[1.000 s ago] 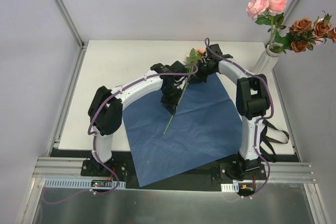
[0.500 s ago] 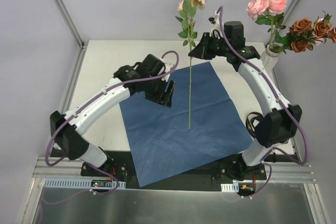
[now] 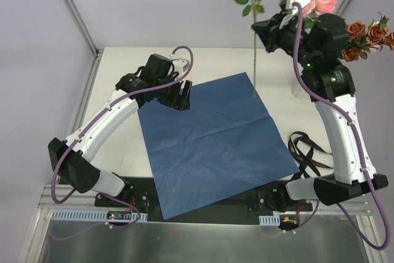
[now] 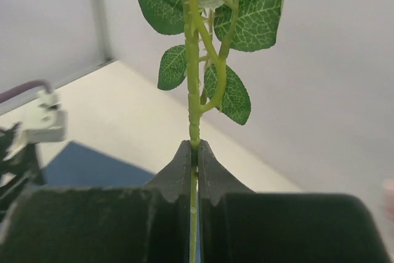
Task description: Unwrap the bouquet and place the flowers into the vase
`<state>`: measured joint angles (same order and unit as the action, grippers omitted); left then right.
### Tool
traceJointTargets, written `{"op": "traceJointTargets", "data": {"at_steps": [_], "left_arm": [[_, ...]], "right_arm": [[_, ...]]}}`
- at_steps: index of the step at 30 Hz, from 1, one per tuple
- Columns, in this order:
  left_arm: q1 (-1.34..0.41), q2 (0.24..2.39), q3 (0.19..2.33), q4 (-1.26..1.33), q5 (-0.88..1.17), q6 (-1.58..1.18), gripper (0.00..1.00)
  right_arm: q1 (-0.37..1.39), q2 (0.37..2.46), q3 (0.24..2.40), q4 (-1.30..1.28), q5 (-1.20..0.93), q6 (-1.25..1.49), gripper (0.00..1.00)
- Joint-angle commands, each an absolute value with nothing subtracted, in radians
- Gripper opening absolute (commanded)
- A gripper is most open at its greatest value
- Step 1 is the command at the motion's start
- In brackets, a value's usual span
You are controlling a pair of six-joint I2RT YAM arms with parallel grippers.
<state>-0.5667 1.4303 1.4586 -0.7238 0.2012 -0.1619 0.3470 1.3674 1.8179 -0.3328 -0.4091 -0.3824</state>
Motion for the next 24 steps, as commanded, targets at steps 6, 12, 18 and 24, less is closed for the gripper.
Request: {"op": "traceJointTargets", "data": {"at_steps": [6,12,18,24], "left_arm": [[-0.509,1.393,1.417,-0.674,0.299,-0.032,0.68],[-0.500,1.355,1.365,-0.650,0.337,-0.017,0.69],[-0.494,1.333,1.335,-0.635,0.327,-0.009,0.70],[-0.485,1.345,1.344,-0.635,0.331,-0.009,0.70]], "right_arm": [[0.140,1.318,1.928,-0.166,-0.031,-0.627,0.00],[0.006,1.381,2.006,-0.098,0.029,-0.588,0.00],[-0.087,1.440,2.048,-0.014,0.044,-0.540,0.01],[-0.155,1.492,2.043,0.104,0.043,-0.483,0.00]]}}
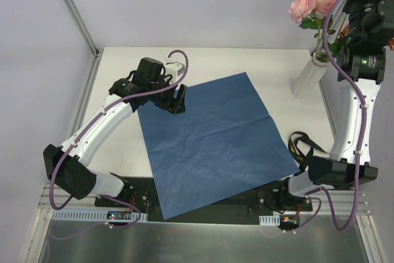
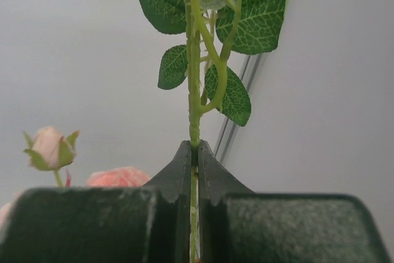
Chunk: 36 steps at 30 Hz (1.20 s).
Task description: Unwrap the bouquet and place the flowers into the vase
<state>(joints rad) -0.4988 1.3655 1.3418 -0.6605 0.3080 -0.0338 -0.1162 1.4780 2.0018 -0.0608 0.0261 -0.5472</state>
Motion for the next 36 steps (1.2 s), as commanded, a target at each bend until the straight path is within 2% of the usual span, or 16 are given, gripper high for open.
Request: {"op": "traceJointTargets", "data": {"at_steps": [1,13,28,36], "left_arm": [[-0.485,1.347,1.345,-0.635,0.333,-0.009,0.70],[-0.474,1.370,1.379,-0.660,0.328,-0.012,0.70],[-0.472,1.379,1.382,-0.684,0.331,-0.009,0.70],[-0.472,1.358,1.361,-0.684,0.344,-0.017,0.70]], "right_arm": [[-0.159,1.506,2.039,0.133,0.038,-0.471,0.00],[-0.179,1.551,1.948,0.204,0.009,-0.436,0.00],[-0.199,1.459,1.626,0.285,-0.014,-0.422,0.00],[-0.213,1.444,1.556,0.295,-0.009,-0.387,0.01]]}}
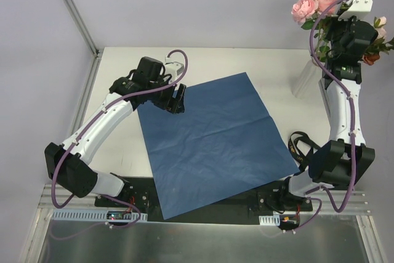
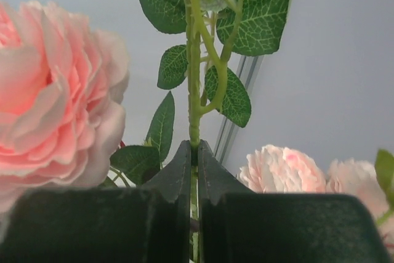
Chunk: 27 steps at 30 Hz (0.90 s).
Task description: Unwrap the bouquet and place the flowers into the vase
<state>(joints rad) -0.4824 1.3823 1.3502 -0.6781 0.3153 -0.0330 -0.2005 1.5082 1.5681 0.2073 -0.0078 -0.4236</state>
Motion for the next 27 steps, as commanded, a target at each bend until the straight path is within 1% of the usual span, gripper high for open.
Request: {"op": "traceJointTargets", "data": {"at_steps": [1,6,8,11,12,13,15,16,18,19,25,27], "left_arm": [[-0.472,1.350,1.356,-0.684,0.344,-0.015,0.70],[-0.472,1.322,1.319,-0.683,0.337,-0.021,0.70],[-0.472,1.310,1.307,-0.684,0.337,-0.025,0.70],[-0.472,1.293,1.293,-0.684,0.337,-0.026,0.71],[-0.472,1.289,1.290,-0.684,0.334,-0.026,0.71],[-0.472,1.282,1.287,-0.684,0.334,-0.026,0.71],[-0.472,1.278,1.278,-0.683,0.334,-0.032,0.71],[-0.472,1.270,1.276,-0.683,0.339,-0.035,0.71],[-0.472,1.266,1.270,-0.683,0.347,-0.038,0.71],[-0.472,1.262,1.267,-0.683,0.348,-0.040,0.71],[-0.472,1.256,1.261,-0.681,0.365,-0.044,0.71],[-0.472,1.256,1.261,-0.683,0.373,-0.046,0.71]], "right_arm": [[-0.213,1.442,1.549,0.293,-0.008,-0.385,0.06],[-0.213,1.419,1.503,0.281,-0.009,-0.374,0.07],[-0.213,1.410,1.490,0.273,-0.008,-0.368,0.13],[-0.213,1.388,1.453,0.270,-0.006,-0.367,0.17],[-0.213,1.381,1.448,0.258,0.027,-0.367,0.19],[-0.213,1.378,1.448,0.244,0.034,-0.367,0.27],[-0.213,1.367,1.450,0.204,0.057,-0.367,0.36],[-0.213,1.361,1.444,0.196,0.057,-0.371,0.43],[-0.213,1.345,1.442,0.164,0.061,-0.370,0.48],[-0.213,1.341,1.445,0.147,0.064,-0.370,0.53],[-0.212,1.305,1.497,-0.039,0.098,-0.351,0.64],[-0.212,1.283,1.505,-0.122,0.113,-0.333,0.65]]}}
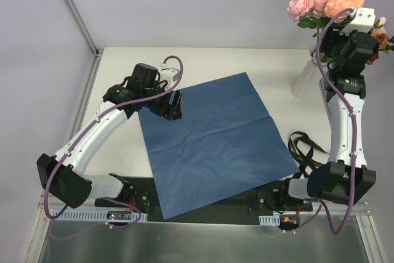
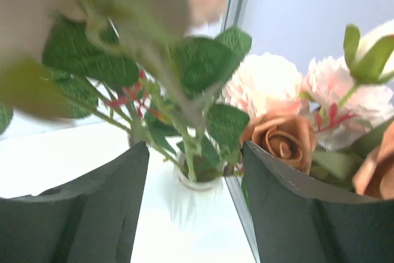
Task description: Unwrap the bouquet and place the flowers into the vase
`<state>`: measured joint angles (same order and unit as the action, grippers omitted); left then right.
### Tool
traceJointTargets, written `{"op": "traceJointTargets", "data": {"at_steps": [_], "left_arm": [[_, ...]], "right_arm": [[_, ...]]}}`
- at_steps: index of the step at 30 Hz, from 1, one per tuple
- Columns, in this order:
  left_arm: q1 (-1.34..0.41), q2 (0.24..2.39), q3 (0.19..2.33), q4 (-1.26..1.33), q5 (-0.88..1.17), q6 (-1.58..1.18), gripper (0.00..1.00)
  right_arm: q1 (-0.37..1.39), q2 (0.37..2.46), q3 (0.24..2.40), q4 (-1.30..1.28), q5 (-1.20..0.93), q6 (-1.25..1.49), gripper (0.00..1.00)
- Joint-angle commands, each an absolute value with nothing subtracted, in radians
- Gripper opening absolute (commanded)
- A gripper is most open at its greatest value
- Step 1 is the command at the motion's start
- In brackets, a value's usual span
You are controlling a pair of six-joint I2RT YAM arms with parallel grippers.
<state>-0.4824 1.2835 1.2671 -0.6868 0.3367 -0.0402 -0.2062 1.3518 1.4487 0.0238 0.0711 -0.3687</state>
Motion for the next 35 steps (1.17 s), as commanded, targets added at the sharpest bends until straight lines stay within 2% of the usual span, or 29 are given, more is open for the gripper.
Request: {"op": "traceJointTargets", "data": {"at_steps": [1,8,9,12,14,15,21,24,25,33,35], "left_arm": [[-0.472,1.259,1.261,-0.683,0.376,-0.046,0.71],[-0.472,1.270,1.275,-0.683,0.400,-0.049,0.72],[-0.472,1.273,1.276,-0.683,0.402,-0.052,0.72],[-0.472,1.273,1.279,-0.683,0.410,-0.064,0.72],[-0.472,1.275,1.276,-0.683,0.403,-0.077,0.72],[-0.472,1.275,1.275,-0.684,0.400,-0.080,0.72],[-0.472,1.275,1.267,-0.675,0.354,-0.130,0.72],[-0.472,1.249,1.261,-0.673,0.339,-0.201,0.73],[-0.472,1.238,1.256,-0.673,0.336,-0.219,0.73],[-0.472,1.092,1.230,-0.638,0.305,-0.412,0.74],[-0.472,1.063,1.247,-0.627,0.279,-0.439,0.75]], "right_arm": [[-0.210,1.275,1.505,-0.152,0.115,-0.324,0.68],[-0.164,1.152,1.448,-0.389,0.141,-0.264,0.77],[-0.161,1.140,1.440,-0.411,0.141,-0.247,0.82],[-0.146,1.094,1.404,-0.491,0.120,-0.201,0.84],[-0.117,1.069,1.370,-0.547,0.127,-0.128,0.89],[-0.104,1.062,1.355,-0.563,0.135,-0.097,0.99],[0.116,1.049,1.253,-0.684,0.198,0.089,0.97],[0.302,1.013,1.191,-0.634,0.228,0.086,0.97],[0.408,1.002,1.180,-0.621,0.321,0.095,0.97],[0.783,1.002,1.235,-0.698,0.437,0.190,0.97],[0.822,0.962,1.235,-0.677,0.428,0.180,0.97]]}}
